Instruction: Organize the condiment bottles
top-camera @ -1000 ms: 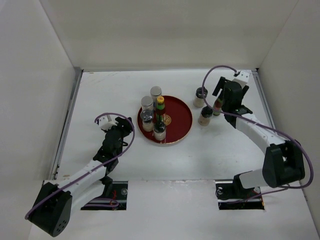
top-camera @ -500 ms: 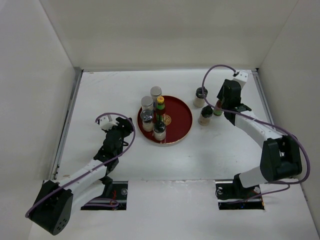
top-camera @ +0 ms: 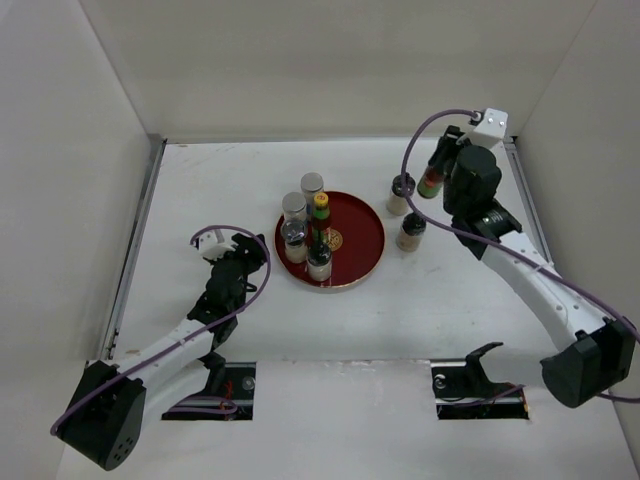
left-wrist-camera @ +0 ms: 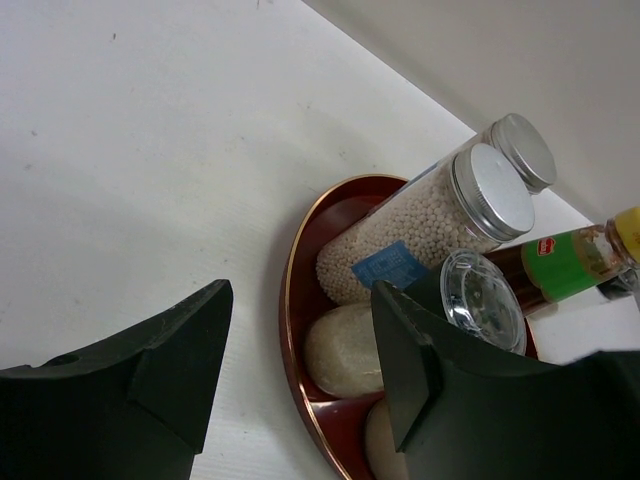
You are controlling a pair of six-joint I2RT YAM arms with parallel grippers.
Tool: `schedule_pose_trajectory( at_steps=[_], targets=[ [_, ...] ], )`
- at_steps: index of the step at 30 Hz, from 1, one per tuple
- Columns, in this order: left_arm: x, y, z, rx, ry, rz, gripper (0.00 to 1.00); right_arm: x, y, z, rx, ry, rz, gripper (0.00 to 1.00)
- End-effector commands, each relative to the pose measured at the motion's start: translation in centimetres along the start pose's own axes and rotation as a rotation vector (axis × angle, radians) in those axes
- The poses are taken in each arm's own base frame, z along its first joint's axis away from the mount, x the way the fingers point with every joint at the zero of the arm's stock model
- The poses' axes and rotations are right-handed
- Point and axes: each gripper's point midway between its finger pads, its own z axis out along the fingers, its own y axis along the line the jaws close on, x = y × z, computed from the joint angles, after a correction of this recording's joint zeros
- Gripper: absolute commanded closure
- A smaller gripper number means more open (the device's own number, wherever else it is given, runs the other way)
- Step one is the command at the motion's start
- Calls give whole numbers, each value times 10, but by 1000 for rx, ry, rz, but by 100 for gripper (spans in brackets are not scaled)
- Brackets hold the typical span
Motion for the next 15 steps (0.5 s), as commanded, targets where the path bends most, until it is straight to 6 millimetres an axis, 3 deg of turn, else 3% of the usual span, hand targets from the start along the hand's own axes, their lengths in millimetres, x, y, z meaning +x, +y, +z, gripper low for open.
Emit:
schedule_pose_trajectory(
  at_steps=[1,5,9,15],
  targets=[
    [-14,-10,1,37,-50,-38,43,-85,45,-25,-136,-195,115,70],
    [-16,-10,-1,40,-56,-44,34,-81,96,-33,-288,-179,147,70],
    [-15,-9,0,35,-53,-38,32,-54,142,-28,-386,-125,174,70],
    [-16,-9,-1,39,-55,-40,31,-16,187,-11,-441,-84,168,70]
  ],
)
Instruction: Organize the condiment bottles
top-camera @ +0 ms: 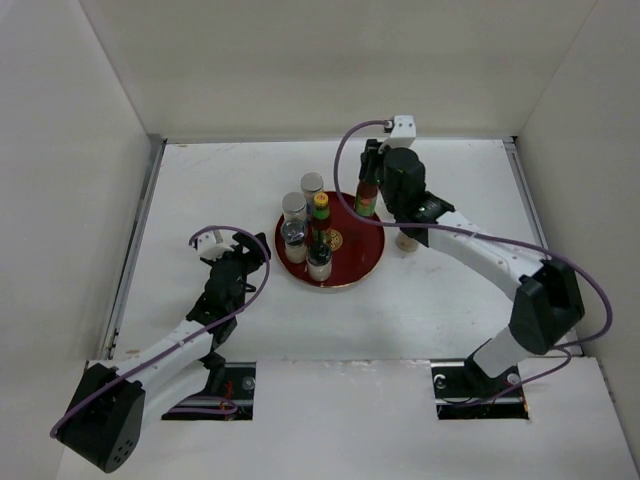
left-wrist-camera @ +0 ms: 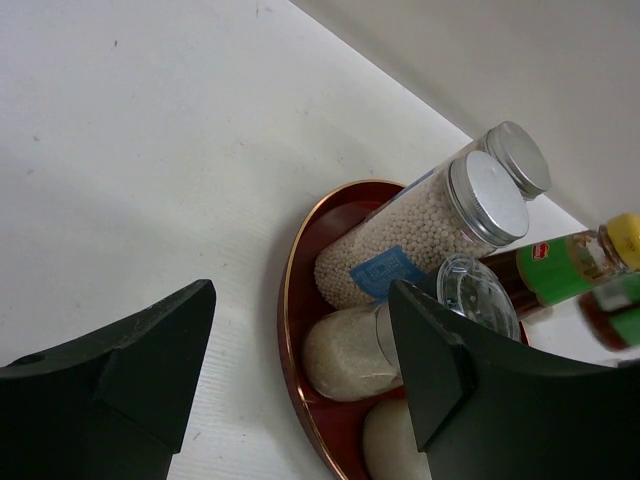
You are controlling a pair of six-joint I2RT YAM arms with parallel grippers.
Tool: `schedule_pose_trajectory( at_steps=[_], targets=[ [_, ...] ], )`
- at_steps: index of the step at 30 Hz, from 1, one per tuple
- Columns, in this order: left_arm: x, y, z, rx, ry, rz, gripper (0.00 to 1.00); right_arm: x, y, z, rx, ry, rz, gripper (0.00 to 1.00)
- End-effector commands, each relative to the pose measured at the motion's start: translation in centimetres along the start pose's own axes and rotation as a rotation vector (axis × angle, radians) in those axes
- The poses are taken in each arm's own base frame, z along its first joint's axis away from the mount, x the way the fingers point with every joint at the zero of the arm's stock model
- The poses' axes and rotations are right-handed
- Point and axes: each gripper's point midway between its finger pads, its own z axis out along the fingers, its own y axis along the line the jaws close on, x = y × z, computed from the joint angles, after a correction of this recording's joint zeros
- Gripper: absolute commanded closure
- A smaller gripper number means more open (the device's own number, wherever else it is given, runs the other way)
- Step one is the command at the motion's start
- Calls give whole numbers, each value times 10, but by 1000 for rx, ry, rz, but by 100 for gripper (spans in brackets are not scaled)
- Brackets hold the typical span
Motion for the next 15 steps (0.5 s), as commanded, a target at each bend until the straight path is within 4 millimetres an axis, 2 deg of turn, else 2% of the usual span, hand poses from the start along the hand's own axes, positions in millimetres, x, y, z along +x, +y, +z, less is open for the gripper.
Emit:
schedule_pose_trajectory(
  at_steps=[1,9,15],
  targets=[
    [-11,-9,0,36,-42,-32,31,-73,32,9,-89,-216,139,70],
    [-11,-8,1,32,-38,-33,31,-30,48,46,-85,-159,129,70],
    [-9,-8,2,30,-33,-31,31,-9,60,67,-87,-141,136,70]
  ],
)
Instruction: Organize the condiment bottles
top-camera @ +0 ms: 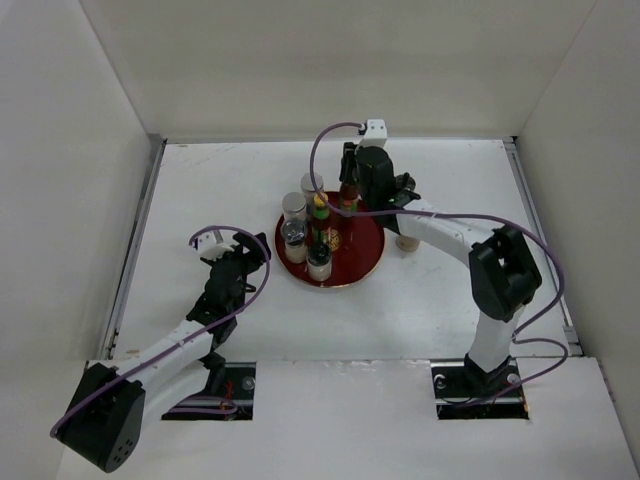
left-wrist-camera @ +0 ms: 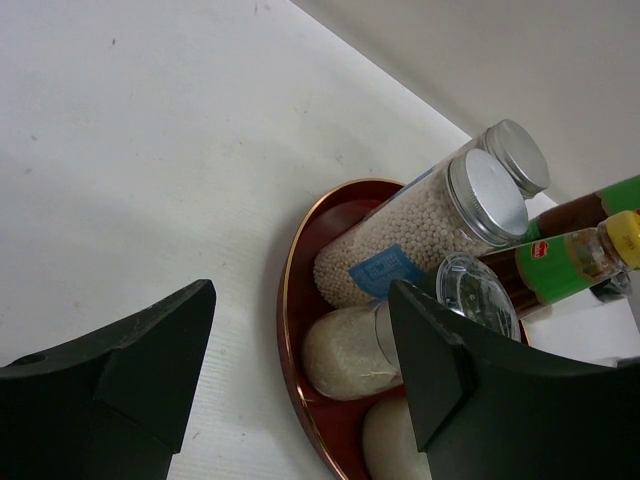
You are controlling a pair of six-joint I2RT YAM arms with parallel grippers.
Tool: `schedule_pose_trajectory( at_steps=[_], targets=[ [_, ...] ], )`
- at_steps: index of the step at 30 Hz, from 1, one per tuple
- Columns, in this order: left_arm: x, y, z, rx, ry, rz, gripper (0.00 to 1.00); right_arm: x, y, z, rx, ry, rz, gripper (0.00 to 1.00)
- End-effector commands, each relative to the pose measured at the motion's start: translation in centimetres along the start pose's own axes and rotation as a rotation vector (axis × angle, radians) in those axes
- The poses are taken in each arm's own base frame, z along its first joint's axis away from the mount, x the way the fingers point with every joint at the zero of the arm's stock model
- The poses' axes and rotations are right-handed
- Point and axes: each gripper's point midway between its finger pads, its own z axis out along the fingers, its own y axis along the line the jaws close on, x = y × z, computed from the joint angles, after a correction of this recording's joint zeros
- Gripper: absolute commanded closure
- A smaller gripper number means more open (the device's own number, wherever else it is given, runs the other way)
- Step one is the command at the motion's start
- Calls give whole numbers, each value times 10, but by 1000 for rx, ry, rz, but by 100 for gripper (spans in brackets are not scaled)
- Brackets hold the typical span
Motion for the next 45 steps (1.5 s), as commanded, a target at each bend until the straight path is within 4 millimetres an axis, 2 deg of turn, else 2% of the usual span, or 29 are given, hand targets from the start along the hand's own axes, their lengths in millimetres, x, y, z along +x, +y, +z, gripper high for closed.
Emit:
schedule_pose_trajectory(
  at_steps=[1,10,14,18,22,24,25,27,29,31,34,36,39,45],
  targets=[
    [-9,-7,2,28,-35,-29,31,-90,32,1,-80,-254,155,70],
    [-8,-7,2,31,-31,-32,30,-46,45,10,-88,-184,134,65],
    [-6,-9,3,36,-23,-30,30,-38,47,8,-92,-172,128,48],
    [-7,-8,3,37,-26,-32,30,-50,45,-6,-102,-185,139,25],
    [-10,-8,2,37,-34,-36,29,-78,38,-33,-118,-219,159,14],
    [-9,-8,3,38,-30,-34,29,-87,22,-47,-101,-228,175,11],
    [-9,-8,3,37,-31,-34,29,-91,7,-51,-79,-231,178,11],
    [-11,-8,2,39,-36,-37,29,-84,-28,-56,-12,-210,176,9],
    [-10,-7,2,37,-36,-38,29,-67,-69,-56,74,-153,167,4],
    [-7,-8,3,37,-26,-37,29,-42,-106,-50,154,-54,144,0],
    [-6,-10,4,36,-23,-34,28,-9,-141,-41,232,70,108,0],
    [-6,-10,4,37,-22,-34,28,6,-152,-32,251,115,97,0],
    [-8,-11,3,40,-32,-35,28,25,-156,-21,247,174,80,0],
    [-12,-9,1,37,-48,-34,28,42,-155,2,230,220,56,0]
  ],
)
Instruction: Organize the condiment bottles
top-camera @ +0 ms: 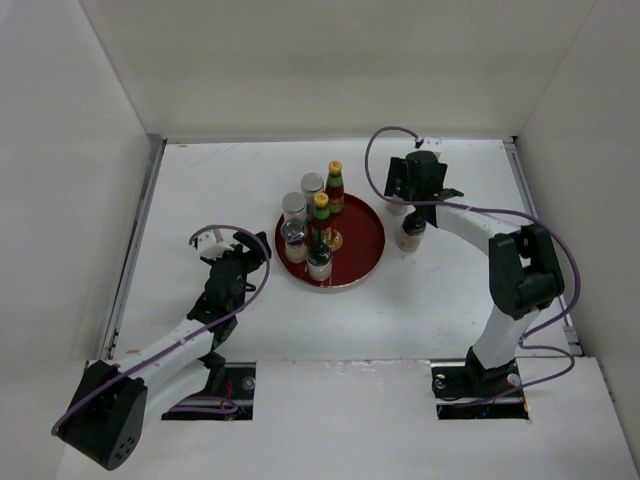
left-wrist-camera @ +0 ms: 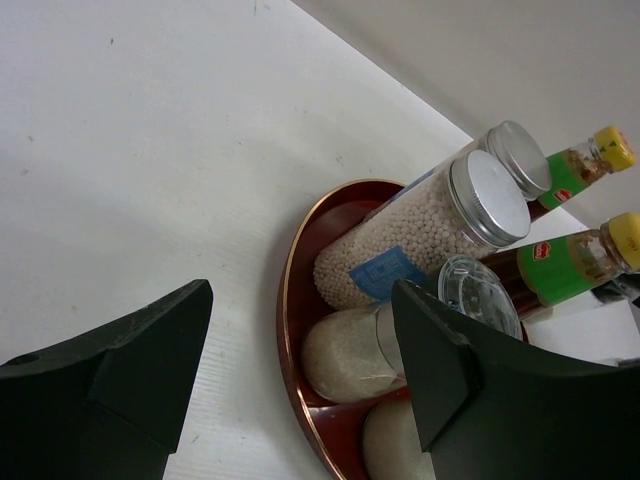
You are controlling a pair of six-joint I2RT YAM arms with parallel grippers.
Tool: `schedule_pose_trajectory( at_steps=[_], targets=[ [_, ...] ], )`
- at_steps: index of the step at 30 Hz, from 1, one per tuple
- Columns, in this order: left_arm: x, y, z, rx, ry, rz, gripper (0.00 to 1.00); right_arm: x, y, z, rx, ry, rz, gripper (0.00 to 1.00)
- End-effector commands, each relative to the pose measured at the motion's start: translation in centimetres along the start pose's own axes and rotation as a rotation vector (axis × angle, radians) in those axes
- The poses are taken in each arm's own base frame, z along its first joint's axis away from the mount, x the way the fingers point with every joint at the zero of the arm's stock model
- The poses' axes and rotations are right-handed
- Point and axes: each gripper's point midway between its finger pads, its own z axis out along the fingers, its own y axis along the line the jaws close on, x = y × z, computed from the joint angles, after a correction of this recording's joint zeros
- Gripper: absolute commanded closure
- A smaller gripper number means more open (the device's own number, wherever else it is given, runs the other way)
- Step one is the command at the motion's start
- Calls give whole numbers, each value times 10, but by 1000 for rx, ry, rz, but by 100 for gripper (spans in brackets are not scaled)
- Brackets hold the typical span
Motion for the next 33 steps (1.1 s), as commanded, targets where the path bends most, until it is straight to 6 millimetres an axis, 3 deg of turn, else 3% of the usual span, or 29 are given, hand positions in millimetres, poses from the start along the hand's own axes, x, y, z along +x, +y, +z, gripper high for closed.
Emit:
schedule_pose_trajectory(
  at_steps=[1,5,9,11,16,19,25,29,31,33],
  targets=[
    [-13,-9,-1,32,-50,-31,28,-38,20,1,-63,-70,15,0],
    [-10,-9,0,32,-40,-26,28,-39,24,13,-57,-69,4,1],
    [-9,-10,1,32,-36,-23,29,-44,22,17,-27,-83,-11,21],
    [-11,-9,-1,33,-44,-27,29,-47,18,16,-8,-85,-22,25],
    [-9,-9,1,31,-33,-23,29,-41,15,15,9,-44,-39,2],
    [-10,-10,0,30,-40,-26,29,-27,12,18,17,-12,-48,1],
    [-10,-9,0,30,-40,-27,29,-15,11,22,20,15,-51,15],
    [-11,-8,1,30,-40,-27,29,-20,14,22,14,5,-46,31],
    [-12,-8,0,28,-45,-28,29,-34,16,14,8,-37,-24,40],
    [-10,-8,1,31,-38,-26,29,-52,23,4,-19,-103,3,42]
  ],
)
